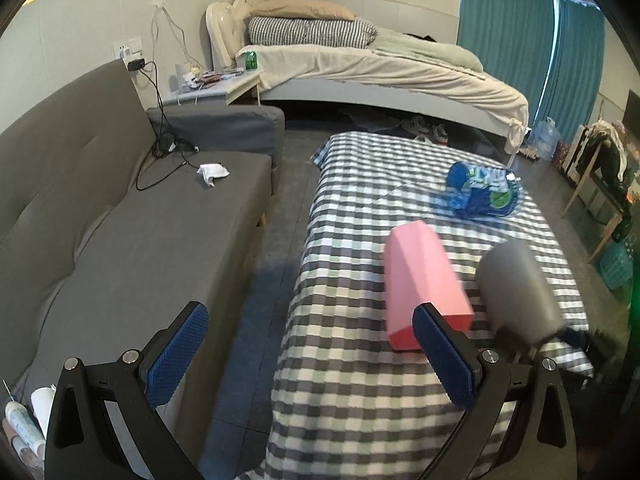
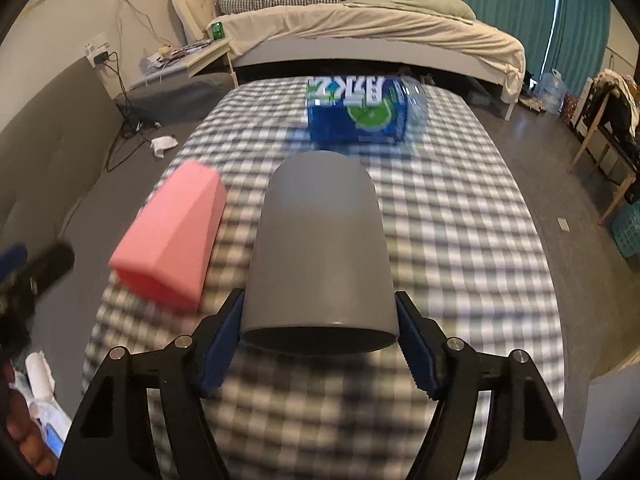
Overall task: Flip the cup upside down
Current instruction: 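Grasp the grey cup's body with the right gripper and lift it, then rotate the held grey cup with the right gripper, bringing it upright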
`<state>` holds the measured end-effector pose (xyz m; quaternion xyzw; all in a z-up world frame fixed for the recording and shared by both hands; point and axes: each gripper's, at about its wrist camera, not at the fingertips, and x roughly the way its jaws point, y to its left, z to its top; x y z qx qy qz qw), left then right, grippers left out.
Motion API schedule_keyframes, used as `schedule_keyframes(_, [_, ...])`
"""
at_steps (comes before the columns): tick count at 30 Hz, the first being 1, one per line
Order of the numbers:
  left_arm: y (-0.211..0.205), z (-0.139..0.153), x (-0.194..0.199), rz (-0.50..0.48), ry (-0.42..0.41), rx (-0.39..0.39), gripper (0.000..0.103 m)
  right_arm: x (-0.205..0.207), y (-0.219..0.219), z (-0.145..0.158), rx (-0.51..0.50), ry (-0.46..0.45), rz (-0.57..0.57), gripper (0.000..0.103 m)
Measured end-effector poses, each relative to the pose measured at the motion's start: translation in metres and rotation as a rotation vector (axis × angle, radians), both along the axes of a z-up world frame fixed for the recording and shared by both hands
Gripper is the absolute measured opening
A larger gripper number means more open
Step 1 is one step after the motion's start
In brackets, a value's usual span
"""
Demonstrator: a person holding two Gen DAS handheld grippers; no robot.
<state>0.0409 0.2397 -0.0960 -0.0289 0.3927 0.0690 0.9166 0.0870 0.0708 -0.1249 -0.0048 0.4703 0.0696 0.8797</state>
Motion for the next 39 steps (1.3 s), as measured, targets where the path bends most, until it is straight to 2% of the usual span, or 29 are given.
schedule_keyframes(9, [-0.018, 0.032, -0.032, -0.032, -0.043, -0.004, 0.103, -0.08, 0.003, 0.002, 0.012, 0.063, 0.034, 0.072])
schedule_keyframes(17, [-0.032, 0.044, -0.043, -0.042, -0.022, 0.017, 0.103, -0.091, 0.007, 0.014, -0.012, 0.095, 0.054, 0.074])
schedule_keyframes(20, [-0.038, 0.059, -0.045, -0.043, -0.034, 0.022, 0.103, -0.097, -0.002, 0.037, 0.013, 0.05, 0.067, 0.076])
schedule_keyframes(21, [-0.041, 0.063, -0.045, -0.044, -0.038, 0.022, 0.103, -0.1, -0.007, 0.046, 0.022, 0.029, 0.07, 0.08])
schedule_keyframes(25, [-0.06, 0.073, -0.048, -0.068, -0.038, 0.012, 0.103, -0.113, -0.034, 0.082, 0.002, -0.054, 0.055, 0.081])
schedule_keyframes(30, [-0.098, 0.055, -0.044, -0.102, 0.04, 0.03, 0.103, -0.127, -0.083, 0.102, -0.008, -0.099, -0.015, 0.081])
schedule_keyframes(35, [-0.128, 0.024, -0.032, -0.129, 0.147, 0.014, 0.103, -0.127, -0.125, 0.097, 0.002, -0.1, -0.089, 0.081])
schedule_keyframes(39, [-0.142, 0.002, -0.016, -0.11, 0.22, 0.001, 0.103, -0.118, -0.152, 0.084, 0.017, -0.079, -0.126, 0.081])
